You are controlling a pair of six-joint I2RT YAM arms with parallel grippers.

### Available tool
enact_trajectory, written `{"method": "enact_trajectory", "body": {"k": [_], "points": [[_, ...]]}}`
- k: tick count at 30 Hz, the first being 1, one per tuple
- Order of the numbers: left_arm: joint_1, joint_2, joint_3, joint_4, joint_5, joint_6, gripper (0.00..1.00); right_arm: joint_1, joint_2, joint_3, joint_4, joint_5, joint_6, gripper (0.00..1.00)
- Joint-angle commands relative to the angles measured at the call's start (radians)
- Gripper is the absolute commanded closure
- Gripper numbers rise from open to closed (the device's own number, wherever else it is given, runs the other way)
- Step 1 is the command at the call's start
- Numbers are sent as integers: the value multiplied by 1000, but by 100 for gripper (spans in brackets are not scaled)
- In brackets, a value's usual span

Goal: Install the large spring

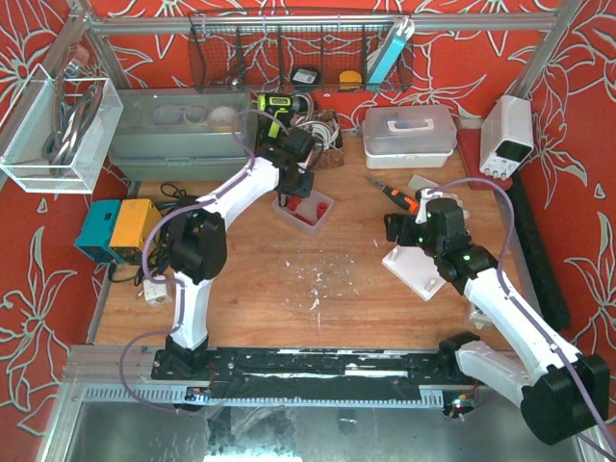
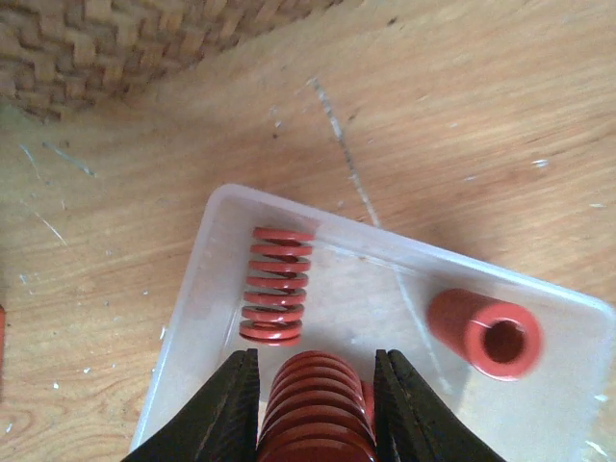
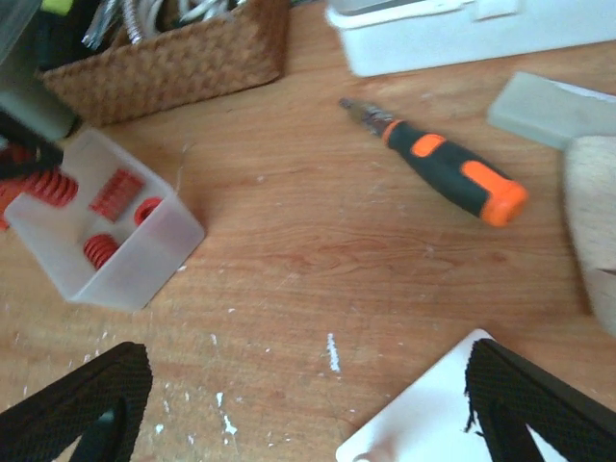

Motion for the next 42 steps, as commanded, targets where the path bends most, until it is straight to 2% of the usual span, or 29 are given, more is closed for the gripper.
{"method": "enact_trajectory", "body": {"k": [1, 7, 9, 13, 16, 18, 20, 24, 26, 29, 32, 37, 42], "points": [[1, -116, 24, -12, 74, 26, 91, 31, 54, 37, 58, -178, -98, 11], [-7, -187, 27, -40, 166, -19, 91, 174, 136, 14, 290, -85, -284, 15], [-17, -215, 3, -30, 218, 6, 91, 203, 185, -1, 409, -103, -337, 15], [-35, -264, -45, -12, 276, 12, 93, 230, 260, 17, 510, -198, -439, 21], [-37, -329, -121, 70, 415, -15, 95, 245, 295, -58, 702, -240, -525, 28], [-39, -383, -196, 153, 469, -58, 97, 246, 291, -101, 797, -253, -511, 31], [-41, -444, -274, 242, 470, -110, 99, 234, 280, -82, 798, -251, -390, 30], [-41, -592, -486, 531, 484, -219, 100, 171, 314, 130, 483, -338, 51, 25], [-41, -651, -587, 722, 501, -265, 100, 166, 311, 144, 524, -395, 283, 21], [-50, -708, -702, 910, 498, -287, 100, 169, 266, 119, 555, -322, 562, 17], [-56, -740, -777, 1059, 517, -272, 100, 169, 256, 131, 533, -298, 710, 17], [-63, -794, -879, 1238, 537, -201, 100, 165, 300, 132, 700, -461, 861, 23], [-67, -852, -985, 1411, 534, -191, 100, 167, 301, 56, 848, -413, 1031, 29]]}}
